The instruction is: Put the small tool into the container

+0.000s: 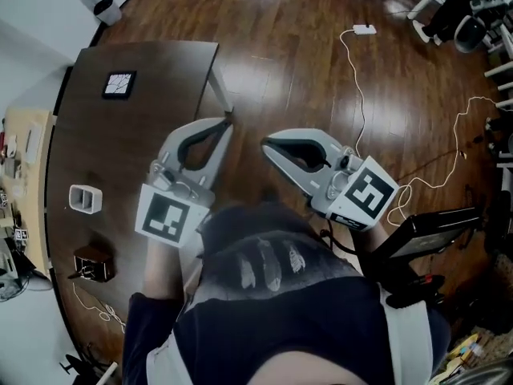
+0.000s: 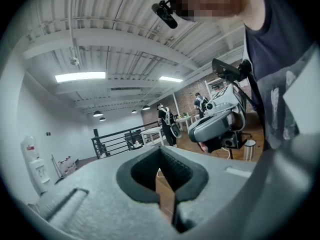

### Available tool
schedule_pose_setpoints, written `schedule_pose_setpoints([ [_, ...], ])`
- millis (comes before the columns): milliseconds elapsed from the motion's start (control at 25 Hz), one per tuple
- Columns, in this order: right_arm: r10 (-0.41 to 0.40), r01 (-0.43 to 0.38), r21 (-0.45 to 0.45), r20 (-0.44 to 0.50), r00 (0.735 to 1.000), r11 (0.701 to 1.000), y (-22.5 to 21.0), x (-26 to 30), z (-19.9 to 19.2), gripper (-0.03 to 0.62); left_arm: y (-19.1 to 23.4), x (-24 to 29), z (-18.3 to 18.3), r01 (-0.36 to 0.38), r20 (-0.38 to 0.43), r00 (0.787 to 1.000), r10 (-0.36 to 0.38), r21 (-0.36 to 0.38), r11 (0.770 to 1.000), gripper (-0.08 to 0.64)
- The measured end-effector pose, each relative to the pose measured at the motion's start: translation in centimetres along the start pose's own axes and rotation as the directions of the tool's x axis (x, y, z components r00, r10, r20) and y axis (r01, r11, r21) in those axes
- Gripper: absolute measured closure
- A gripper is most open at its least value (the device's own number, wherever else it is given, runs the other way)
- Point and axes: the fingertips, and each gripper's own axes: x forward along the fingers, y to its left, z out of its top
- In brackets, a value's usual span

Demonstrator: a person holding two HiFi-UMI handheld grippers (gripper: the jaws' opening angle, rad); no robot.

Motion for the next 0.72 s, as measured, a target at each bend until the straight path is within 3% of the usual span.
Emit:
schedule_pose_setpoints([
  [280,-0.134,0.135,0.083,-0.022,0.991,0.987,-4.9,-3.3,-2.7,0.592,0.2,5.5,0.2,0.085,0.034,0.996,-0.083,-0.072,0.994,0.561],
  [400,-0.194,0.195,0.134,-0.019,0.981,0.972,-7.0,-2.7,-1.1,0.592,0.7,7.2,0.0,0.138,0.053,0.989,-0.135,-0.054,0.989,0.561],
  [600,-0.247,0.251,0.08,-0.062,0.967,0.965,-11.4,-1.2,0.1,0.592,4.2,10.6,0.0,0.192,0.125,0.974,-0.19,0.0,0.981,0.561],
  [720,-0.229,0.243,0.149,-0.105,0.968,0.959,-13.8,2.0,-0.7,0.592,7.8,11.0,-0.7,0.21,0.121,0.969,-0.215,0.056,0.976,0.561],
])
